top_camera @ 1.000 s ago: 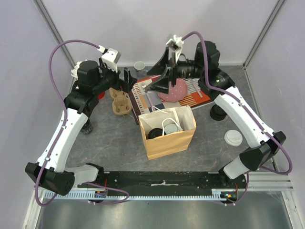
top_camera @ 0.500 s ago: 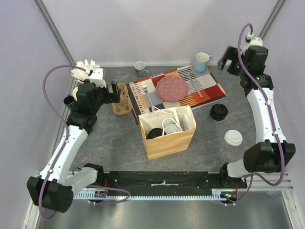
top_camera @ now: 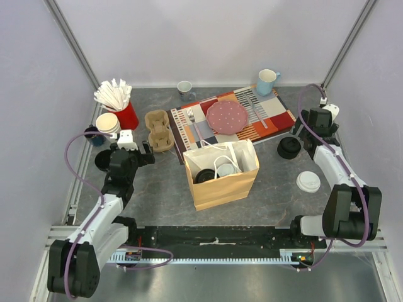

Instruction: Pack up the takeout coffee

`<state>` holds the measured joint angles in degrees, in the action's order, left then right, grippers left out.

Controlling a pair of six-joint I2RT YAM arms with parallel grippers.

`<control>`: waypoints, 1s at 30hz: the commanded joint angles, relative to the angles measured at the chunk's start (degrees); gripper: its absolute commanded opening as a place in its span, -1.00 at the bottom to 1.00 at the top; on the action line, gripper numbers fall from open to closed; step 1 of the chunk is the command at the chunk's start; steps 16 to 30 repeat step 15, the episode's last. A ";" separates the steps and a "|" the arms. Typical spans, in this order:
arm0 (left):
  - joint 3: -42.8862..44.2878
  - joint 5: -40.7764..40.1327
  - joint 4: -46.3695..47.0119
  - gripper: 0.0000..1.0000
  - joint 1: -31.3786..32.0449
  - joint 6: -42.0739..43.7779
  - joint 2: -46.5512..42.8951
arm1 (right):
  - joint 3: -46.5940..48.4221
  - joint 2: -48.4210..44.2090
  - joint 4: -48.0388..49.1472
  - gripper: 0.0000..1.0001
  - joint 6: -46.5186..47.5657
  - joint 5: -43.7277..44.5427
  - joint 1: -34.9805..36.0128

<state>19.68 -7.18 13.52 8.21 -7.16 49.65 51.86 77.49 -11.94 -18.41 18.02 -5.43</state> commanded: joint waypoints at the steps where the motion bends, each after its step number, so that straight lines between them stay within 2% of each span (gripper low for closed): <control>1: -3.24 1.72 11.61 0.99 -1.79 -2.69 -0.96 | -2.10 -1.03 9.04 0.96 -2.32 2.54 -0.02; 4: -5.97 3.22 13.98 0.99 -2.40 0.21 -1.13 | -2.64 -0.16 9.13 0.96 -2.59 2.37 -0.11; 9: -7.81 3.57 14.08 0.99 -4.60 -0.75 -0.34 | -2.99 0.29 9.66 0.96 -1.98 2.19 -0.02; 15: -9.05 4.19 13.90 0.99 -5.83 -1.28 0.45 | -7.64 -4.10 17.73 0.96 -1.80 -0.44 -0.37; 30: -9.05 4.19 13.90 0.99 -5.83 -1.28 0.45 | -7.64 -4.10 17.73 0.96 -1.80 -0.44 -0.37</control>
